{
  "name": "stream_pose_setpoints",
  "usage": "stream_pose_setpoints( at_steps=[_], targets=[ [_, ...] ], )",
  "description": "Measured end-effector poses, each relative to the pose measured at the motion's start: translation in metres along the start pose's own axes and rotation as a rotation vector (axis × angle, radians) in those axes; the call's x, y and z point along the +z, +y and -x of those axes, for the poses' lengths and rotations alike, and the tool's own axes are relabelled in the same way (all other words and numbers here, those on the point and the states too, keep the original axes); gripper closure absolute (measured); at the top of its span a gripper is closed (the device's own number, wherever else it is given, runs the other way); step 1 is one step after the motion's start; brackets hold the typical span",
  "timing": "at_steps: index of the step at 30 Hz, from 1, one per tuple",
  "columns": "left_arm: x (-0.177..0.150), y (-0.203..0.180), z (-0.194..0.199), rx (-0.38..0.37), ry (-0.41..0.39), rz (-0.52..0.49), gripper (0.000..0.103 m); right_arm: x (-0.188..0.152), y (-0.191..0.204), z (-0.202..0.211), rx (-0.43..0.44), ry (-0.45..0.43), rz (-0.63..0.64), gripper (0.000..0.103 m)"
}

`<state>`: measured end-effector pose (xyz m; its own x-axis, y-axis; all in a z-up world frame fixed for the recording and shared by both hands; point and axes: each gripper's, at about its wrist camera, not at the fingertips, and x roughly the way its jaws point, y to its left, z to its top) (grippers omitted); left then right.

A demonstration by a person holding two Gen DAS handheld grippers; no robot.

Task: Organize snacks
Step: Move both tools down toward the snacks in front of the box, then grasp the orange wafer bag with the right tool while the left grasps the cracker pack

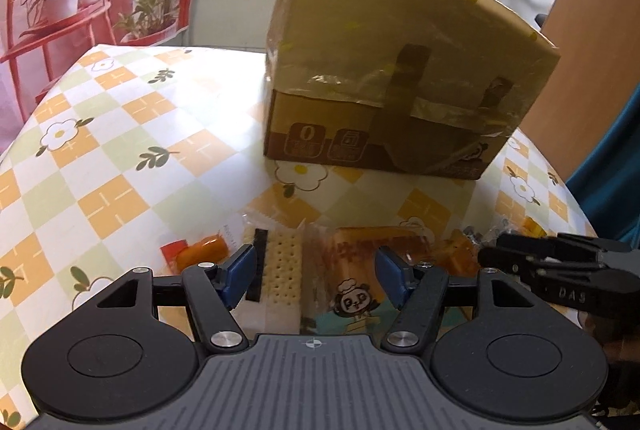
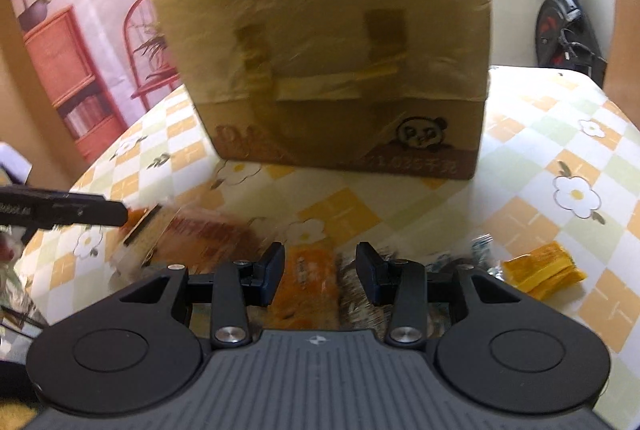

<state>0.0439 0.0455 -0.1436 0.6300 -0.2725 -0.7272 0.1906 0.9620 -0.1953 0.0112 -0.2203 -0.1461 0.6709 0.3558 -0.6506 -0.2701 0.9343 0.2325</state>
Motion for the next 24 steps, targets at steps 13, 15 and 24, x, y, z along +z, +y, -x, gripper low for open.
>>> stream_pose_setpoints(
  at_steps=[13,15,24],
  targets=[
    [-0.007,0.011,-0.003,0.053,-0.007,0.04,0.045,-0.017,0.016,-0.017,0.0,0.082,0.088,0.06],
    [-0.007,0.011,-0.006,0.056,0.0,0.039,0.047,-0.019,0.015,-0.018,-0.007,0.088,0.089,0.061],
    [-0.012,0.014,-0.019,0.081,0.021,0.022,0.048,-0.02,0.003,-0.015,-0.045,0.062,0.051,0.063]
  ],
)
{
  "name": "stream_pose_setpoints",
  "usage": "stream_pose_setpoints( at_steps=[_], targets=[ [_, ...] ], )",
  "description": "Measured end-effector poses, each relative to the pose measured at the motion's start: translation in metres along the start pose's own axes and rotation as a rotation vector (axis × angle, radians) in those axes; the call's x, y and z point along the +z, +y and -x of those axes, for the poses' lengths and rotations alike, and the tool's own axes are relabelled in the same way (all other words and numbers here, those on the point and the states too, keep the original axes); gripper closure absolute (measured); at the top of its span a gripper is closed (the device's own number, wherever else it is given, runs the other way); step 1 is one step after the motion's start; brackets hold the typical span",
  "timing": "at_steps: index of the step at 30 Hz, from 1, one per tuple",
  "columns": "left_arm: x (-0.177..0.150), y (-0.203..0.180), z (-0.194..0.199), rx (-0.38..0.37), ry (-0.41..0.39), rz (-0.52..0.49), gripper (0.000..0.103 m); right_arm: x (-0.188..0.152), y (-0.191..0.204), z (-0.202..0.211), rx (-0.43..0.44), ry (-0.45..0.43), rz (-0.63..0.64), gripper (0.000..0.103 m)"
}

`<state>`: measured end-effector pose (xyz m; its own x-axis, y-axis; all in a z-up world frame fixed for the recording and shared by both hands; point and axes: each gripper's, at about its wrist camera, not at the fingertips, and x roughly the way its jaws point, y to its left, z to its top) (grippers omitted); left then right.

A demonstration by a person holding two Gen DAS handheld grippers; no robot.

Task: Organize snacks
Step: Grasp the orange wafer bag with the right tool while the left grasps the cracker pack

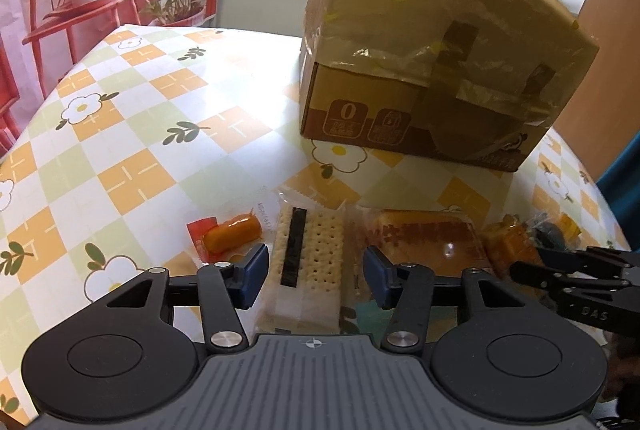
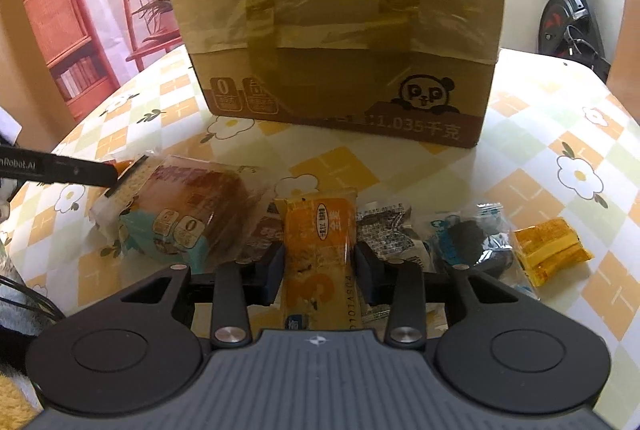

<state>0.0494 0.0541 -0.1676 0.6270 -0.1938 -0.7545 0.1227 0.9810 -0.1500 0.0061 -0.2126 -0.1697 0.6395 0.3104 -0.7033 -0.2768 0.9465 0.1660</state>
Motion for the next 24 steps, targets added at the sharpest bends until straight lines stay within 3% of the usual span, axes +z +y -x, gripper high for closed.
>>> stream_pose_setpoints(
  at_steps=[2,4,6,9,24],
  targets=[
    [0.0,-0.002,-0.004,0.028,-0.004,-0.029,0.048,0.0,-0.001,0.0,0.0,0.0,-0.001,0.063],
    [0.002,-0.003,-0.008,0.052,-0.007,-0.061,0.054,0.0,0.0,0.0,0.0,0.0,-0.001,0.063],
    [0.004,-0.004,-0.011,0.042,-0.001,-0.066,0.057,0.0,-0.001,0.0,0.001,0.0,-0.004,0.063],
    [0.004,-0.008,-0.012,0.024,-0.006,-0.078,0.057,-0.001,-0.001,0.0,0.002,-0.003,-0.006,0.063],
    [-0.014,-0.018,-0.015,0.069,-0.014,-0.098,0.056,-0.006,0.002,0.0,-0.015,-0.035,-0.017,0.063]
  ],
)
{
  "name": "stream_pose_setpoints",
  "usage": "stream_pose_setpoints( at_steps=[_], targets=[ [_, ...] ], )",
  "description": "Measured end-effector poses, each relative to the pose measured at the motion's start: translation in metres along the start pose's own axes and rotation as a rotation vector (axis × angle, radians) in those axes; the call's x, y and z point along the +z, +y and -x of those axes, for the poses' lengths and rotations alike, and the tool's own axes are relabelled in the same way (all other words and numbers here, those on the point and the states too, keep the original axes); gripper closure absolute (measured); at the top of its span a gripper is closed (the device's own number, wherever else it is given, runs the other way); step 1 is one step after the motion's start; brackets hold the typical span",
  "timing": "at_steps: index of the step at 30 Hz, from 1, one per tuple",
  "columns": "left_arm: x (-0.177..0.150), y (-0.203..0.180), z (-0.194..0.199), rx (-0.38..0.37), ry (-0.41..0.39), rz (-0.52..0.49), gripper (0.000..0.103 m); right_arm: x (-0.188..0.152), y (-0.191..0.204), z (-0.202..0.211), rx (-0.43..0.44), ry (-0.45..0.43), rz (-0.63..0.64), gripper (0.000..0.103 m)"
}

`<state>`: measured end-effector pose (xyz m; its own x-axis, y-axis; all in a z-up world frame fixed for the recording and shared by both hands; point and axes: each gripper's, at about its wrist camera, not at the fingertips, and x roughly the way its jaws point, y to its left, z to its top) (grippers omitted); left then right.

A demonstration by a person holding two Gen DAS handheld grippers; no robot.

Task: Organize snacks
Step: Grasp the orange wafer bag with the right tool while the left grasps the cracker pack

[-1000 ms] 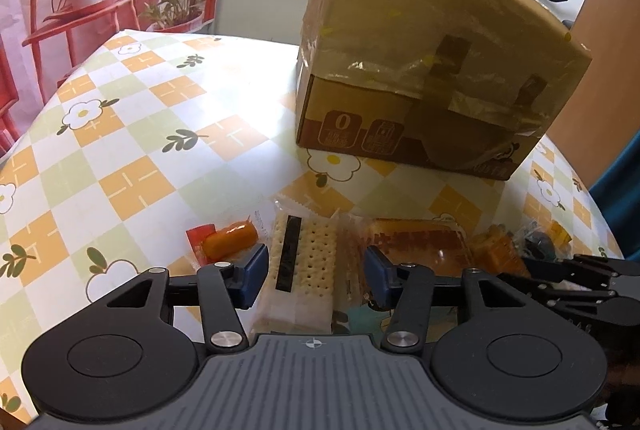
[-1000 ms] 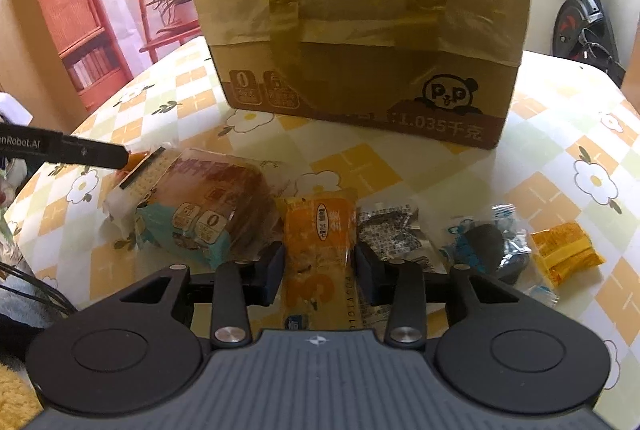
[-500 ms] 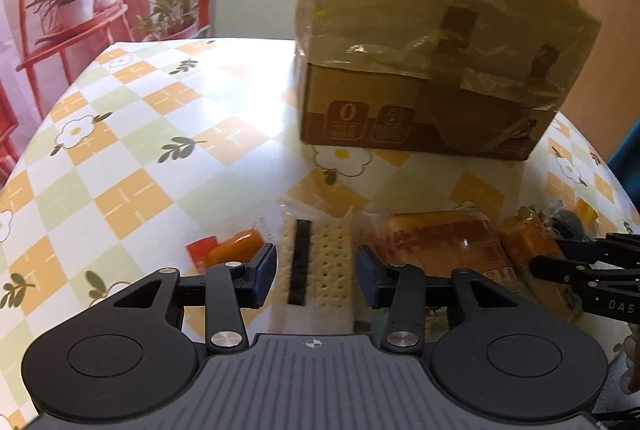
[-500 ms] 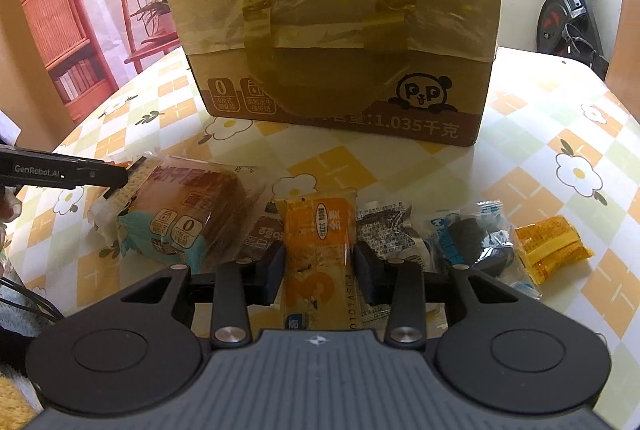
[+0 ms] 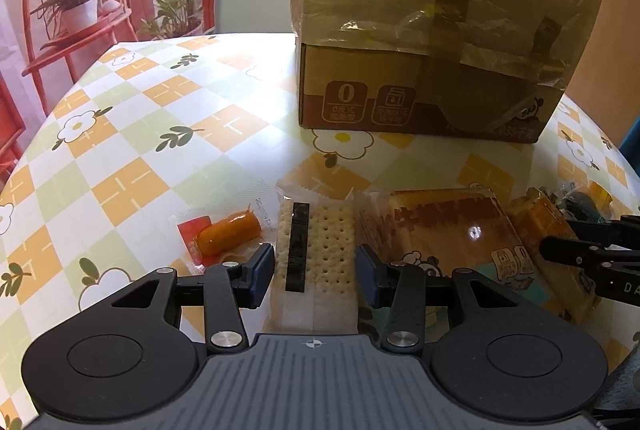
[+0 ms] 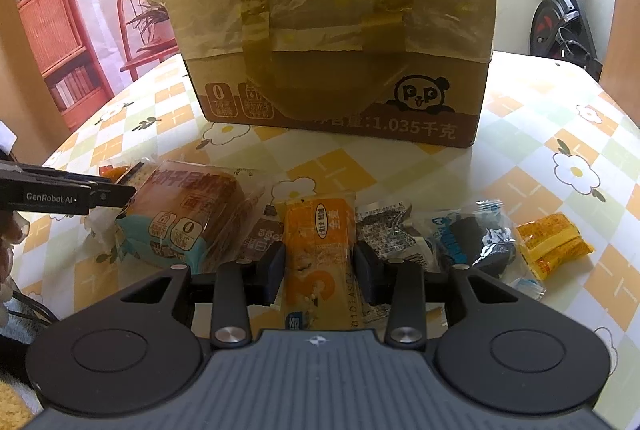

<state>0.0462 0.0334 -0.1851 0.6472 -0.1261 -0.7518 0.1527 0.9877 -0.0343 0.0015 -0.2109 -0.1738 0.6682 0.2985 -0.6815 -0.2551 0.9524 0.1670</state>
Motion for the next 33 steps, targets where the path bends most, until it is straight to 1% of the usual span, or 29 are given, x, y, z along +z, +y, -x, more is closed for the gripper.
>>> stream_pose_setpoints(
  at_steps=[8,16,21,22,26,33],
  targets=[
    [0.001,0.003,-0.001,-0.01,-0.004,0.014,0.056,0.0,0.001,-0.001,-0.002,-0.002,0.006,0.063],
    [-0.002,0.003,-0.005,0.002,0.005,0.003,0.054,0.0,0.001,-0.001,0.001,-0.003,0.009,0.063],
    [-0.003,0.006,-0.007,-0.01,0.006,0.017,0.054,-0.001,0.001,-0.001,0.001,-0.003,0.009,0.063],
    [-0.004,0.007,-0.007,-0.016,0.002,0.026,0.055,-0.001,0.001,-0.001,0.001,-0.003,0.009,0.063],
    [-0.005,0.014,-0.003,-0.033,-0.015,0.06,0.055,-0.001,0.001,-0.002,0.002,-0.003,0.006,0.063],
    [0.003,0.02,0.015,-0.039,-0.086,0.092,0.056,0.001,-0.001,-0.001,0.017,-0.008,-0.008,0.064]
  ],
)
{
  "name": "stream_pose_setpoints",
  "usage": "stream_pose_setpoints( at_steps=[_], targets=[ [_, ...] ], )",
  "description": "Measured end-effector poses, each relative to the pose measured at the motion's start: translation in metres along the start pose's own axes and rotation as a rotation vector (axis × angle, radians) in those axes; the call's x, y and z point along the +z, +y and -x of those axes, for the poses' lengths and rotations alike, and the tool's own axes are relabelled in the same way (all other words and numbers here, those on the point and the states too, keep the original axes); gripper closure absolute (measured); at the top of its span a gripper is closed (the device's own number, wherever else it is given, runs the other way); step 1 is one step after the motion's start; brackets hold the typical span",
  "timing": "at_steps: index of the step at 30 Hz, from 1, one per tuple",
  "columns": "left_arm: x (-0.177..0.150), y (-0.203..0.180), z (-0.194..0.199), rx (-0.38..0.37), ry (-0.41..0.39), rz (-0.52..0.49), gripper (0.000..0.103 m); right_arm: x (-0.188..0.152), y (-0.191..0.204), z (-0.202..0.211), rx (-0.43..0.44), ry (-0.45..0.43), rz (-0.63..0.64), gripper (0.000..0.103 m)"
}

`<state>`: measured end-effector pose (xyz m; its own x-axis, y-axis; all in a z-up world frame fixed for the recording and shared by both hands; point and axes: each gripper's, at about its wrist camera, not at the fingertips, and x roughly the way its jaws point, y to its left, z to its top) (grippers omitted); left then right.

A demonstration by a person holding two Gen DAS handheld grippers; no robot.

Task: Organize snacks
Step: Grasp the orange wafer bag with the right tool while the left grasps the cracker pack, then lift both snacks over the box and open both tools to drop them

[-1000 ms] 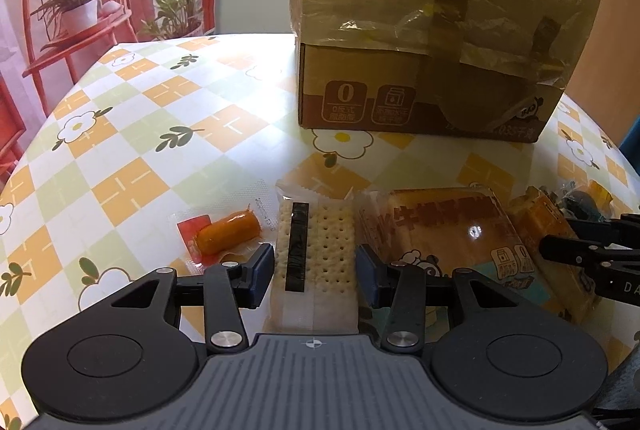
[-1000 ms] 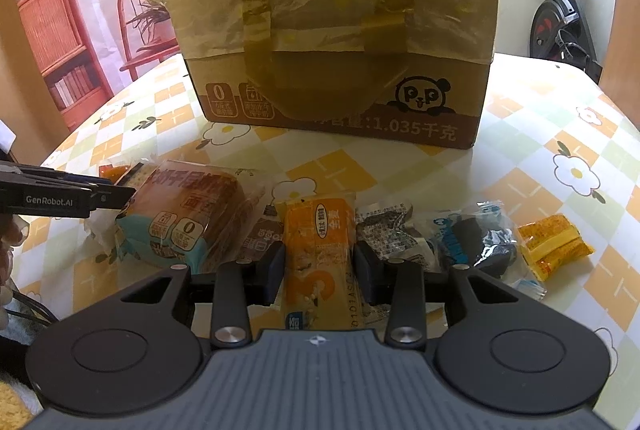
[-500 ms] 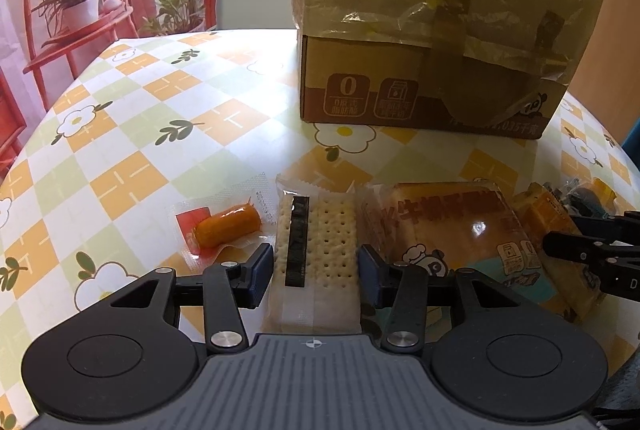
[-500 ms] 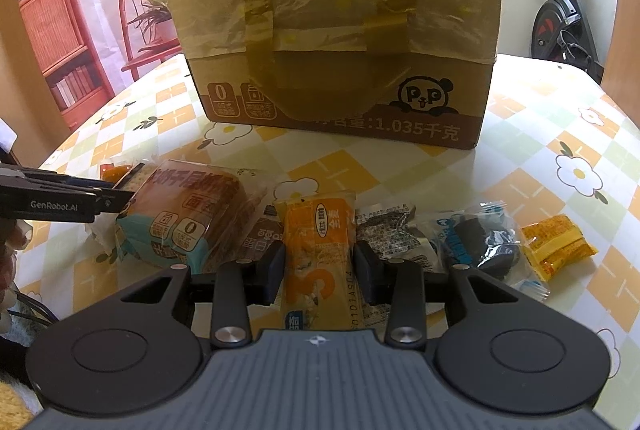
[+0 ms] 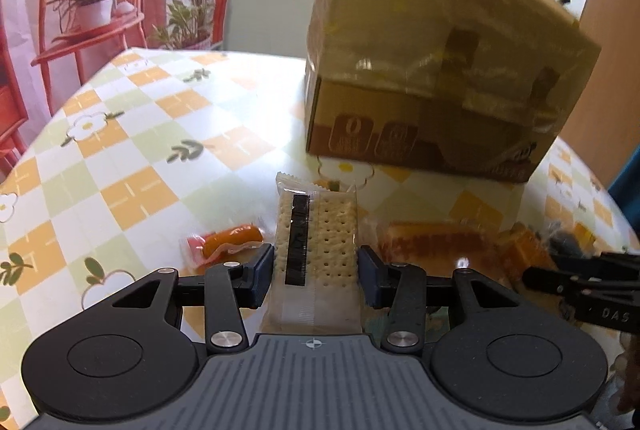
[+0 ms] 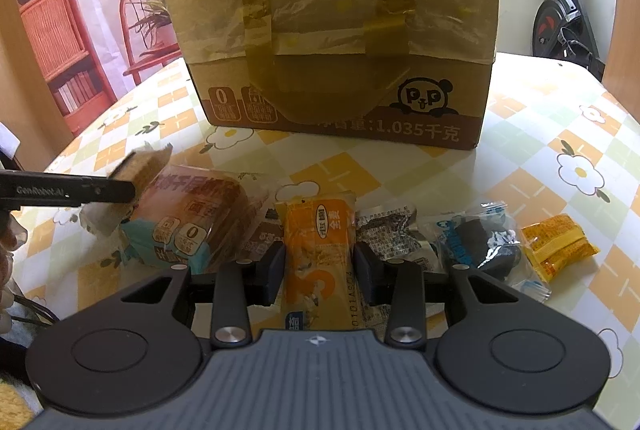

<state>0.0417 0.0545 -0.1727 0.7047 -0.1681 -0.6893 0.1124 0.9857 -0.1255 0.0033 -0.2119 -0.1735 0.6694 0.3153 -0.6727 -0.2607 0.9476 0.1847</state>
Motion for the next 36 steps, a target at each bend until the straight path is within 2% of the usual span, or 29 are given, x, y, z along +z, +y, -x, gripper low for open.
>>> stream_pose_setpoints(
  at_steps=[9,15,19,26,36],
  targets=[
    [0.02,-0.005,0.02,-0.037,-0.073,0.003,0.055,0.013,-0.008,0.018,0.013,-0.082,-0.026,0.064],
    [0.038,-0.014,0.043,-0.073,-0.161,-0.015,0.055,0.033,-0.013,0.036,0.016,-0.152,-0.036,0.064],
    [0.055,-0.021,0.054,-0.121,-0.208,-0.053,0.055,0.057,-0.012,0.055,0.016,-0.233,-0.007,0.064],
    [0.094,-0.038,0.067,-0.187,-0.317,-0.062,0.055,0.107,-0.012,0.089,0.029,-0.385,0.032,0.064],
    [0.155,-0.071,0.053,-0.224,-0.421,-0.111,0.055,0.173,-0.012,0.095,0.022,-0.496,0.085,0.064]
  ],
)
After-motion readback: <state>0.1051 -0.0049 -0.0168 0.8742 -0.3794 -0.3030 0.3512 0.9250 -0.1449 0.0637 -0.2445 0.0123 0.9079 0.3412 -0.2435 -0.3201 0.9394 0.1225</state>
